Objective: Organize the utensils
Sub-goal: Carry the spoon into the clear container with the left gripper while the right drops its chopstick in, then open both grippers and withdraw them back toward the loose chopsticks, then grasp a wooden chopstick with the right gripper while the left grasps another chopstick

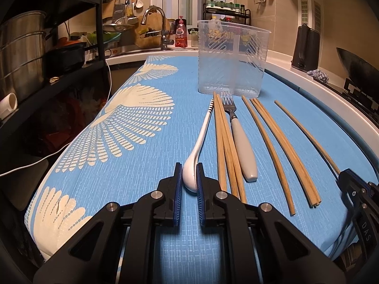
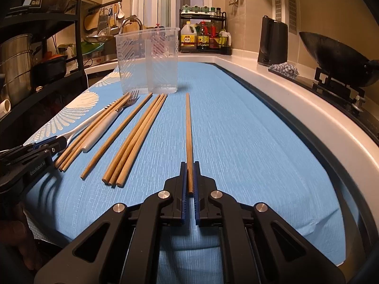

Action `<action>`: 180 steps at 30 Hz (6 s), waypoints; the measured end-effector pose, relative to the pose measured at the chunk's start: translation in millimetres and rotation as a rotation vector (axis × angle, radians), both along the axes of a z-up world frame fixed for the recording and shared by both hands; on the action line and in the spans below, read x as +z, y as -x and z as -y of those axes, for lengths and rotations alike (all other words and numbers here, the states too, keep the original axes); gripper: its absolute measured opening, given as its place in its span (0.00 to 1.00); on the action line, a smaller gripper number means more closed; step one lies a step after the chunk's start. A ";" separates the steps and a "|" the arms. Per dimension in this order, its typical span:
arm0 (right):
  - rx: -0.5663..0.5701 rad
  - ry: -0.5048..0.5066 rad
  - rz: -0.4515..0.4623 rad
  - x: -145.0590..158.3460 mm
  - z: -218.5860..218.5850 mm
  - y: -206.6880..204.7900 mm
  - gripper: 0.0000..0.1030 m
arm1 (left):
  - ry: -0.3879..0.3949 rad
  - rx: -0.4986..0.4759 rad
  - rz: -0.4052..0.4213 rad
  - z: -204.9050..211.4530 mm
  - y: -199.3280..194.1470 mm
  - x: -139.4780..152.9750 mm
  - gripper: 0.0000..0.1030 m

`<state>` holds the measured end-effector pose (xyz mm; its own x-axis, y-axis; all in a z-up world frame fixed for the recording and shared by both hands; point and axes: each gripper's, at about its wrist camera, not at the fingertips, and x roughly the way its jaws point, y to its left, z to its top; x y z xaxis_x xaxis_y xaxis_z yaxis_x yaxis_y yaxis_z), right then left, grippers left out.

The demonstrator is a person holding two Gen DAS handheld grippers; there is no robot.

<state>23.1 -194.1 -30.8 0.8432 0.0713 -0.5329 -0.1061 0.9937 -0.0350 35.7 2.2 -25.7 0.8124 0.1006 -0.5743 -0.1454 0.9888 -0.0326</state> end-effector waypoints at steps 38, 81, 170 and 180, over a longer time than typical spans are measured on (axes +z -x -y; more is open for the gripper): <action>0.161 -0.027 0.136 201.6 -11.9 -84.0 0.05 | -0.015 -0.073 0.156 -20.6 -59.2 166.0 0.11; 0.176 -0.140 -0.038 188.2 -38.9 -251.2 0.21 | 0.049 -0.171 -0.007 -25.9 -240.8 162.7 0.20; 0.070 0.006 -0.138 4.7 -7.5 -23.1 0.08 | 0.010 -0.124 -0.061 -3.4 8.6 1.8 0.07; 0.061 0.009 -0.109 2.1 -8.8 -21.3 0.06 | -0.004 -0.115 -0.008 4.0 5.5 -1.9 0.07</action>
<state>44.4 -185.3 -28.7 0.7747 0.1151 -0.6217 -0.1697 0.9851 -0.0291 30.2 -1.8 -27.6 0.8143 0.0089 -0.5804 -0.0308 0.9991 -0.0280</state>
